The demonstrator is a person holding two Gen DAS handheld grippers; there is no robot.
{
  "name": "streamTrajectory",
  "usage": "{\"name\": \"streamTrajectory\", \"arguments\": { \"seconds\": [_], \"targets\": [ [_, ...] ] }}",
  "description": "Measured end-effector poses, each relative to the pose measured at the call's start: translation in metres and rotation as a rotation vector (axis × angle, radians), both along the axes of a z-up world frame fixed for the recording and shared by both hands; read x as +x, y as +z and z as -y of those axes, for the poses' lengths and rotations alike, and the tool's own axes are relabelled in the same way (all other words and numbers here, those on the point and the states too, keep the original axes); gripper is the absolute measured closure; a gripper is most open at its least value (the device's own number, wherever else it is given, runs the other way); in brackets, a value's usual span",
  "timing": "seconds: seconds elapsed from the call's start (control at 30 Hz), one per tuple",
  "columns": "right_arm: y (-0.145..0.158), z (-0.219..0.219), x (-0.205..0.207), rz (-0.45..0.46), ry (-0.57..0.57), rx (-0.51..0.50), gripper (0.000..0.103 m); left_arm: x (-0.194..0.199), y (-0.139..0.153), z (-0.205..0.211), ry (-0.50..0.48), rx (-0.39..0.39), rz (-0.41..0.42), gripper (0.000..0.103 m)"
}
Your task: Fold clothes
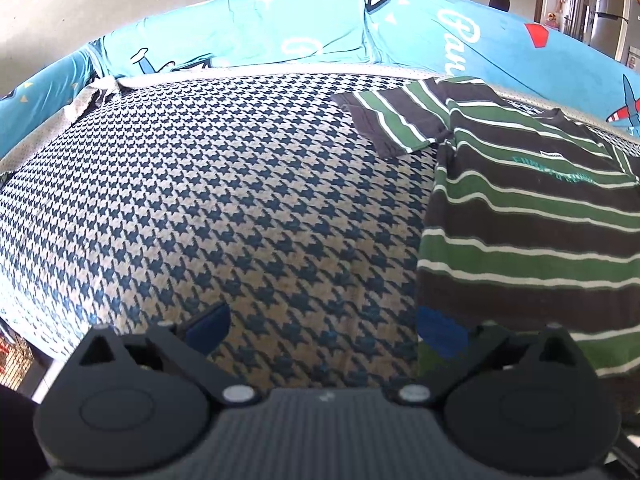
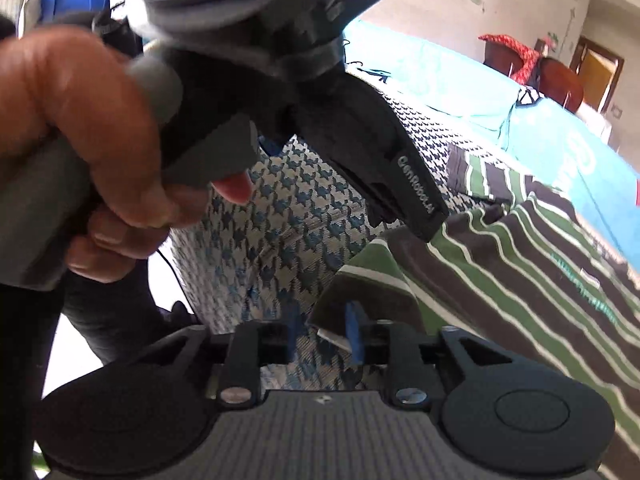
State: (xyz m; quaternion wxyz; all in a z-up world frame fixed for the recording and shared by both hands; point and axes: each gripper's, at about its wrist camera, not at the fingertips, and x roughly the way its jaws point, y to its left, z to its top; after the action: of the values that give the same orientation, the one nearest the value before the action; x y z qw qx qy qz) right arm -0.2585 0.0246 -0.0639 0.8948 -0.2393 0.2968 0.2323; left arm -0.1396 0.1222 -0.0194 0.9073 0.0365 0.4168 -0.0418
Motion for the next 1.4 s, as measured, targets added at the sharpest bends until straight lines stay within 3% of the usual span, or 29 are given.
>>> {"name": "streamTrajectory", "arguments": {
  "seconds": [0.23,0.37,0.43,0.5,0.6,1.0,1.4],
  "targets": [
    [-0.026,-0.018,0.001,0.09,0.027,-0.159,0.075,0.0,0.002,-0.004,0.011,-0.011,0.0,0.0],
    [-0.031,-0.021,0.001,0.115,0.032,-0.181,0.078,0.0,0.003,-0.007,0.019,-0.016,0.001,0.0],
    [-0.028,-0.021,0.002,0.104,0.021,-0.154,0.089,0.0,0.007,-0.009,0.023,-0.018,0.006,0.0],
    [-0.02,-0.019,0.005,0.065,0.009,-0.087,0.093,0.001,0.012,-0.011,0.031,-0.018,0.021,0.0],
    [-0.004,-0.017,0.009,-0.019,0.017,0.067,0.093,0.002,0.021,-0.016,0.052,-0.013,0.058,0.0],
    [0.003,0.005,0.012,-0.101,-0.012,0.178,0.087,0.007,0.021,0.015,-0.016,0.023,0.058,0.0],
    [0.017,0.084,0.006,-0.063,-0.342,0.251,0.087,0.013,0.015,0.062,-0.138,0.026,0.025,0.0]
  ]
}}
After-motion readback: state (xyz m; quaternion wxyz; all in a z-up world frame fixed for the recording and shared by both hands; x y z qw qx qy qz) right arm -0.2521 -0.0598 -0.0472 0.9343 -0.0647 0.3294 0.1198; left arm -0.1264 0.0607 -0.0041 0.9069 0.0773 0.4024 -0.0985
